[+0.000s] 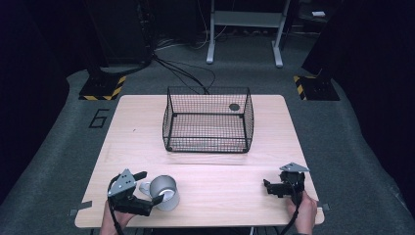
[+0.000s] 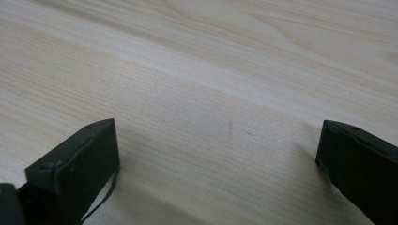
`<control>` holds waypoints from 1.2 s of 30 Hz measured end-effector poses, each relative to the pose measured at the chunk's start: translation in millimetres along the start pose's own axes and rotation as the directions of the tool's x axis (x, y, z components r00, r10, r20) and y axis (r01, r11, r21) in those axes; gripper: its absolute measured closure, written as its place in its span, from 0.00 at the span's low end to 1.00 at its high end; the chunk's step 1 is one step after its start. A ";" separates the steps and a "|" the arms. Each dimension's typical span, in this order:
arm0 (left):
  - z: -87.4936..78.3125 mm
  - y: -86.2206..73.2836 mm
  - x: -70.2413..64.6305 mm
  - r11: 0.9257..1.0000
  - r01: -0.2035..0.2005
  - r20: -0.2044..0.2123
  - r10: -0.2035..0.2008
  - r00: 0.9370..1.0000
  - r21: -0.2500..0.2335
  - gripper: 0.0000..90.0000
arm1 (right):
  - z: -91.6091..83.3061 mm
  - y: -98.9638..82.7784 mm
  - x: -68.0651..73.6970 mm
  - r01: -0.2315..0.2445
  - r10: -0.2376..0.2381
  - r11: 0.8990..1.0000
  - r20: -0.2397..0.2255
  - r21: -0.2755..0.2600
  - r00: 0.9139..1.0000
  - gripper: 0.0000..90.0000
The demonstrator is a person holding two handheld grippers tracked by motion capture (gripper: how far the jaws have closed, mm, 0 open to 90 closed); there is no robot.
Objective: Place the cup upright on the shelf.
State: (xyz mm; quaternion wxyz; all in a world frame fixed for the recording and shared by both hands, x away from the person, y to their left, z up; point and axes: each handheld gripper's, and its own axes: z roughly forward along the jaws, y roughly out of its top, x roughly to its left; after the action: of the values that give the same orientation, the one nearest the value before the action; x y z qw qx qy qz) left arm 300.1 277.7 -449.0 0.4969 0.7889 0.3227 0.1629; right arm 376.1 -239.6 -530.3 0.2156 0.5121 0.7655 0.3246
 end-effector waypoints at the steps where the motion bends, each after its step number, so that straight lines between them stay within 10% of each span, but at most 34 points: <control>1: 1.7 -0.3 -1.1 1.000 0.006 0.007 -0.006 1.000 0.004 0.00 | 0.0 0.0 0.0 0.000 0.000 1.000 0.000 0.000 1.000 0.00; 36: 32.0 -5.4 -9.7 0.994 -0.065 0.017 0.063 0.998 0.085 0.05 | 0.0 0.0 0.0 0.000 0.000 1.000 0.000 0.000 1.000 0.00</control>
State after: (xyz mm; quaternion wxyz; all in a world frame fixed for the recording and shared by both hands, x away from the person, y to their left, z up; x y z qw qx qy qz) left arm 309.6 251.1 -467.7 0.4594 0.8205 0.3005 0.1593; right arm 376.0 -239.6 -530.3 0.2155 0.5123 0.7654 0.3245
